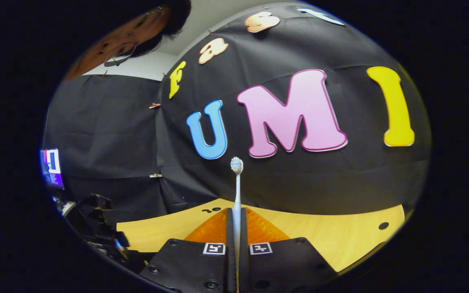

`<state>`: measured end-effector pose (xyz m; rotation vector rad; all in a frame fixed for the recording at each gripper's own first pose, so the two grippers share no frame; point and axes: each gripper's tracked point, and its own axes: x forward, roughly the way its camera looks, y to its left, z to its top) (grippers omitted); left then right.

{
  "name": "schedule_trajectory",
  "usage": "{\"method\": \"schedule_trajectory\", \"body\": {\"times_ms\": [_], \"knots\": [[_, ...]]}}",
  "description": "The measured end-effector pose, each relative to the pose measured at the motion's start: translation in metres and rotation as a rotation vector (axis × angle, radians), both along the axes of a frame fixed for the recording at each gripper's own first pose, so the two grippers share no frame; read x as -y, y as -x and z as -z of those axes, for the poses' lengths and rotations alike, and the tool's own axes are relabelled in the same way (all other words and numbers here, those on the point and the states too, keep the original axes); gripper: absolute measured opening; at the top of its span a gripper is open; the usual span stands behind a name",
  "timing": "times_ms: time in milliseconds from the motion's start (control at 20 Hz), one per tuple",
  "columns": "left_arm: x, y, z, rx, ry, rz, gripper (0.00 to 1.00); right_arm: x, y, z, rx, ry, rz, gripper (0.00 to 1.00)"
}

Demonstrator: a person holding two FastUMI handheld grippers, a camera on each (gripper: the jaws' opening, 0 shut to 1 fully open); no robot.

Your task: Put the toothbrush and toothpaste on the desktop into the cup, then pick up the cup and place it on the coaster on the desktop.

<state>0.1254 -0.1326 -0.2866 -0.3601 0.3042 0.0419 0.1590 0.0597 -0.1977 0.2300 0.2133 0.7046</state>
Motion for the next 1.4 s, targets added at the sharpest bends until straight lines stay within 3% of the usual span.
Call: {"method": "schedule_trajectory", "body": {"times_ms": [150, 400, 900, 1400], "knots": [[-0.02, 0.031, 0.021, -0.048, -0.101, -0.016, 0.79, -0.027, -0.007, 0.015, 0.076, 0.028, -0.081, 0.07], [-0.017, 0.055, 0.036, -0.041, -0.219, 0.033, 0.79, -0.062, -0.013, 0.064, 0.127, 0.096, -0.189, 0.07], [0.013, 0.052, 0.048, -0.052, -0.146, 0.082, 0.79, -0.055, -0.005, 0.15, 0.122, 0.307, -0.286, 0.07], [0.004, 0.049, 0.055, -0.063, -0.153, 0.061, 0.79, -0.043, 0.001, 0.16, 0.106, 0.374, -0.267, 0.11]]}}
